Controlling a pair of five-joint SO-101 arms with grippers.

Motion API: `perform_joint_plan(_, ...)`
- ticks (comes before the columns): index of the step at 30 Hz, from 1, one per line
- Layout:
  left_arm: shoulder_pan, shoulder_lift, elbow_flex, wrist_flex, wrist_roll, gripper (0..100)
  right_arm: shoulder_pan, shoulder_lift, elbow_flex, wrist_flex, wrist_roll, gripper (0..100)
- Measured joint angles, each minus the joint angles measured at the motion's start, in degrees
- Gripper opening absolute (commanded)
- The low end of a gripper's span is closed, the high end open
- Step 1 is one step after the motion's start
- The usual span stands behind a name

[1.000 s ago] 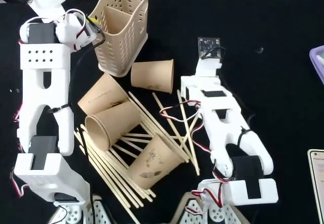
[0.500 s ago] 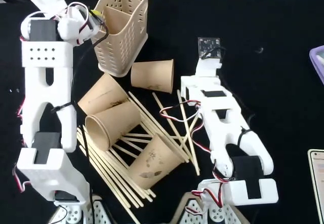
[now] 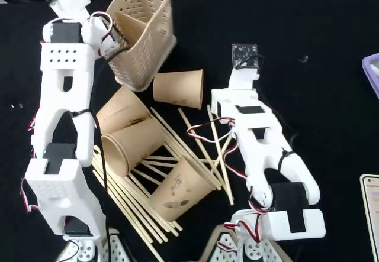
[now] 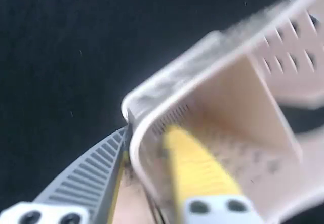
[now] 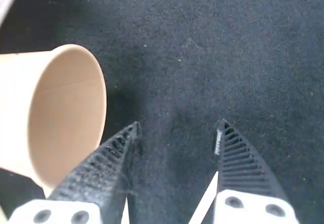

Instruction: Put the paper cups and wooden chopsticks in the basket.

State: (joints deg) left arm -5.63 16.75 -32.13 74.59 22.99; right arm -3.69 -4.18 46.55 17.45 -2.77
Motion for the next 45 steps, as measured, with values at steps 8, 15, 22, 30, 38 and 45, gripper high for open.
perform_joint_plan(8, 2.20, 1.58, -0.62, -5.36, -27.34, 3, 0.00, 0.00, 0.00, 0.00, 0.00, 24.0)
perform_joint_plan(15, 2.37, 1.58, -0.62, -6.51, -30.15, 18, 0.00, 0.00, 0.00, 0.00, 0.00, 24.0)
perform_joint_plan(22, 2.20, 1.67, -2.29, -6.59, -28.75, 21, 0.00, 0.00, 0.00, 0.00, 0.00, 24.0)
perform_joint_plan(30, 1.49, 1.58, -16.53, 2.55, -23.65, 21, 0.00, -4.84, -1.49, 8.62, 0.00, 24.0)
perform_joint_plan(38, 1.58, 1.67, -17.67, 10.73, -22.86, 22, -7.91, -19.52, 6.33, 9.23, 0.00, 24.0)
perform_joint_plan(45, 1.23, 1.67, -8.88, 7.30, -10.55, 20, -9.23, -22.68, 10.99, 3.60, 0.00, 24.0)
